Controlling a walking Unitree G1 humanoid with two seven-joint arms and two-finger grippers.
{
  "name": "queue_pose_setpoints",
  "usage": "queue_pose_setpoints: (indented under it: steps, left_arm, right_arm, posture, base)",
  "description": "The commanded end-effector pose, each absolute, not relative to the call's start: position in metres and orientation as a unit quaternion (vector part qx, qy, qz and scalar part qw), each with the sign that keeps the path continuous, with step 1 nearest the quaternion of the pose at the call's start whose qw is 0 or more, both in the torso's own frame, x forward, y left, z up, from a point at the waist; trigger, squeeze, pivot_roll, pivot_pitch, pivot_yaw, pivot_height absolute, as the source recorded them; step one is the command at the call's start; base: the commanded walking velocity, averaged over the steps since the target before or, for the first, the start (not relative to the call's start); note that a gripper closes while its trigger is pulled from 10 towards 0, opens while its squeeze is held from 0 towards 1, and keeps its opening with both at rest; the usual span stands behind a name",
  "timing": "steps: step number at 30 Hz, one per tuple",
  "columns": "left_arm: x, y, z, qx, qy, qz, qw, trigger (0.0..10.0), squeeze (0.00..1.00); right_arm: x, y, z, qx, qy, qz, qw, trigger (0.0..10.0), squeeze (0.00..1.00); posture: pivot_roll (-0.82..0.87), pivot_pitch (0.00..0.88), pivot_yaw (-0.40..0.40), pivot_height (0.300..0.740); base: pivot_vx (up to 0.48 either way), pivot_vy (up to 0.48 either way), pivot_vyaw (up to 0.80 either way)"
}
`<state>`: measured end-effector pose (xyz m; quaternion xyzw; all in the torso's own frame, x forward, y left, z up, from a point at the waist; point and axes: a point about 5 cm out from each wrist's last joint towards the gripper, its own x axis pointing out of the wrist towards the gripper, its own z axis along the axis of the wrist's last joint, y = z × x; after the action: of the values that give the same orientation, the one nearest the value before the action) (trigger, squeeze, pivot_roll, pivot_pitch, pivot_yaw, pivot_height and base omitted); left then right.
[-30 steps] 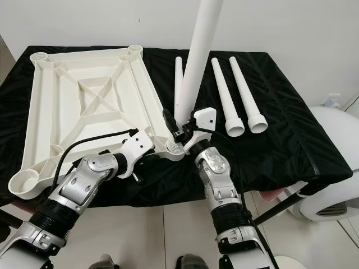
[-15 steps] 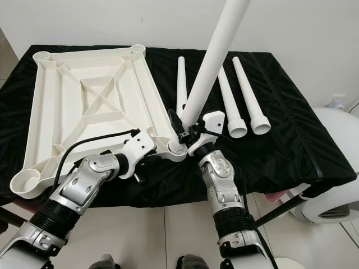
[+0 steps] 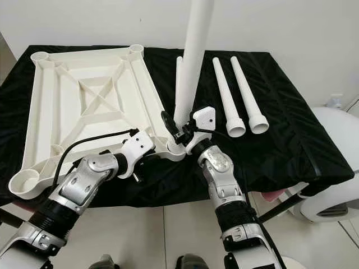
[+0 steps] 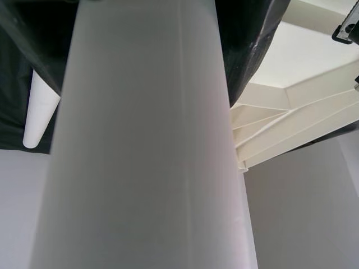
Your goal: Building children table
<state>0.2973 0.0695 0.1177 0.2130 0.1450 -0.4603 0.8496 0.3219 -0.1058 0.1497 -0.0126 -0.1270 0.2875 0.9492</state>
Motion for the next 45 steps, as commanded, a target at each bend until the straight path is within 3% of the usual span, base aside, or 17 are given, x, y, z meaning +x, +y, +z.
queue_pose_setpoints:
  steps: [1, 21, 28, 45]
  left_arm:
    - [0.29, 0.065, 0.115, 0.206, 0.15, -0.485, 0.836, 10.0, 0.0]
    - [0.288, 0.063, 0.114, 0.203, 0.151, -0.49, 0.834, 10.0, 0.0]
    - [0.287, 0.062, 0.113, 0.201, 0.151, -0.489, 0.835, 10.0, 0.0]
    - [0.284, 0.062, 0.112, 0.199, 0.151, -0.489, 0.836, 10.0, 0.0]
  right_arm:
    - [0.321, -0.136, 0.107, -0.037, -0.019, 0.234, 0.971, 10.0, 0.0]
    - [0.313, -0.145, 0.099, -0.008, -0.019, 0.137, 0.99, 10.0, 0.0]
    - [0.314, -0.128, 0.109, -0.011, -0.032, 0.121, 0.992, 10.0, 0.0]
    - [0.308, -0.115, 0.108, -0.013, -0.021, 0.061, 0.998, 10.0, 0.0]
  posture:
    - [-0.01, 0.036, -0.027, 0.74]
    - [-0.02, 0.032, -0.029, 0.74]
    - [-0.01, 0.023, -0.036, 0.74]
    - [-0.01, 0.016, -0.044, 0.74]
  base:
    - [0.0, 0.0, 0.0]
    - [0.0, 0.0, 0.0]
    - [0.0, 0.0, 0.0]
    - [0.0, 0.0, 0.0]
